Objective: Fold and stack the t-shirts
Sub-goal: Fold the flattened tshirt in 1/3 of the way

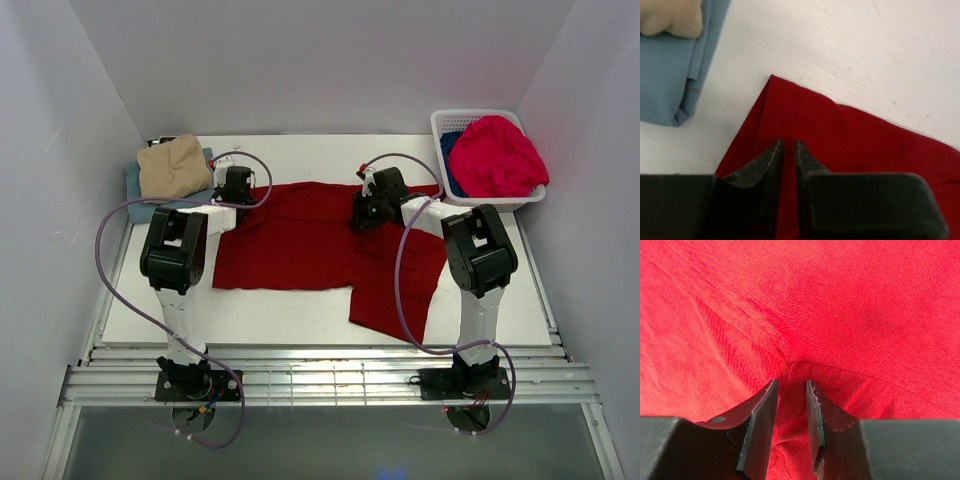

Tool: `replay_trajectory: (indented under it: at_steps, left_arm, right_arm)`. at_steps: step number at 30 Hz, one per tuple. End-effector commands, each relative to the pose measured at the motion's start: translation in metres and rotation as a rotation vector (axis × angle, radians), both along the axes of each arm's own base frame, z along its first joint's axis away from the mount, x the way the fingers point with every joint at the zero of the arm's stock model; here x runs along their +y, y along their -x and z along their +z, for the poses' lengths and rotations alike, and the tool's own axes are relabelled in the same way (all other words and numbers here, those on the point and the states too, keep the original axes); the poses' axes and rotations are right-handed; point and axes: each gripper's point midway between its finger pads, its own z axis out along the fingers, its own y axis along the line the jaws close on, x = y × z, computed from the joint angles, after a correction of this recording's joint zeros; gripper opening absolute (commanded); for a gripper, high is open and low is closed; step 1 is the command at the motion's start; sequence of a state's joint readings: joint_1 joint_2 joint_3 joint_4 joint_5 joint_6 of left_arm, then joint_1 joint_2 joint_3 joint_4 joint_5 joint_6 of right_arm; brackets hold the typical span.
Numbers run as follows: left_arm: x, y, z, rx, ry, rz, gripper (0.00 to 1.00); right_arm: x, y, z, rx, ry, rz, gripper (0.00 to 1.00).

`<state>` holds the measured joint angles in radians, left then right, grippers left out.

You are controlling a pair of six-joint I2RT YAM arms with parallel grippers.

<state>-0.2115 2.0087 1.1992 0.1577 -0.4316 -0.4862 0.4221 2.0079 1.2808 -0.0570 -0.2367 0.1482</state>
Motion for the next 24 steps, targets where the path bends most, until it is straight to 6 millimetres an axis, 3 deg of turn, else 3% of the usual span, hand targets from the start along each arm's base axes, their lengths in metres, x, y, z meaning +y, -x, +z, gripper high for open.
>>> replay_trajectory:
  at_steps: [1, 9, 12, 17, 24]
  left_arm:
    - [-0.001, -0.012, 0.016, -0.029, -0.003, -0.002, 0.25]
    - [0.002, -0.017, 0.013, -0.02, -0.037, 0.001, 0.27]
    - [0.003, -0.014, 0.015, -0.019, -0.042, 0.004, 0.4]
    - [0.008, -0.01, 0.01, 0.0, -0.055, 0.025, 0.5]
    - [0.006, -0.012, 0.0, 0.02, -0.054, 0.019, 0.5]
  right_arm:
    - [-0.009, 0.019, -0.02, 0.077, 0.066, 0.006, 0.36]
    - [-0.007, 0.021, -0.024, 0.089, 0.063, 0.014, 0.36]
    - [-0.008, 0.021, -0.025, 0.092, 0.065, 0.012, 0.36]
    - [-0.009, 0.023, -0.026, 0.096, 0.065, 0.013, 0.36]
    - [-0.01, 0.023, -0.025, 0.093, 0.069, 0.011, 0.36]
